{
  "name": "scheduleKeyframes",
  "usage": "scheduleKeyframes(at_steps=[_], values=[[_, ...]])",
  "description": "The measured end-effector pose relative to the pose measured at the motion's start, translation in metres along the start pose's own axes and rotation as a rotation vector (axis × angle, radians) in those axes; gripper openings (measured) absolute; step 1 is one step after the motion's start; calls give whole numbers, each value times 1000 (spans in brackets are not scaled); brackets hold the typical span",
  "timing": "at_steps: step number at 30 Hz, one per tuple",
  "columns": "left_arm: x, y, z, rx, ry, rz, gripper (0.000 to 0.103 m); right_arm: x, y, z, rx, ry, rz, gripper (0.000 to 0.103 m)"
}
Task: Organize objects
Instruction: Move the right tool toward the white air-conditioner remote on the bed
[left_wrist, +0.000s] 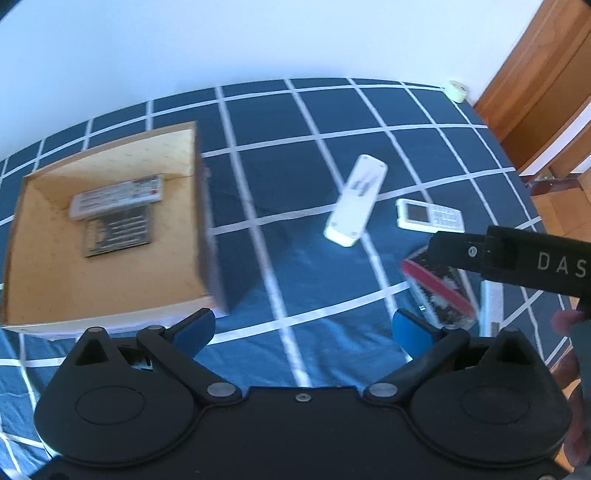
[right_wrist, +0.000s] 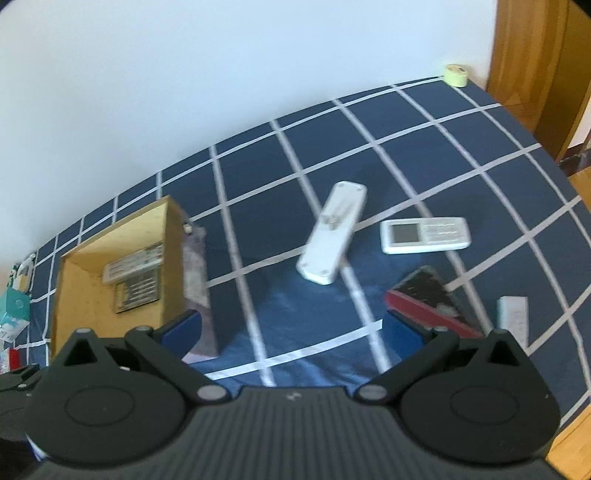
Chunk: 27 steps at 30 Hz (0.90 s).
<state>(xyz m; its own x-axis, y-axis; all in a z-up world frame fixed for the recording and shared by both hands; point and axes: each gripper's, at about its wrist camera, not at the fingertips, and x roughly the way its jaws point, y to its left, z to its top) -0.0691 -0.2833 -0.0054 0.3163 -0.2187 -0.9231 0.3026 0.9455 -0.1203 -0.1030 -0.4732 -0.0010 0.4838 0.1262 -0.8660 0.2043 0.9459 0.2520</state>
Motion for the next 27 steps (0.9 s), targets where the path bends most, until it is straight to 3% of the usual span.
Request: scheduleKeyframes(at_steps=[13, 27], values=[[34, -96, 20, -1, -2, -2, 103, -1, -97, 33, -13, 12, -10, 103], [84, -151, 50, 20, 63, 28, 103, 30, -174, 67, 46, 53, 1, 103]])
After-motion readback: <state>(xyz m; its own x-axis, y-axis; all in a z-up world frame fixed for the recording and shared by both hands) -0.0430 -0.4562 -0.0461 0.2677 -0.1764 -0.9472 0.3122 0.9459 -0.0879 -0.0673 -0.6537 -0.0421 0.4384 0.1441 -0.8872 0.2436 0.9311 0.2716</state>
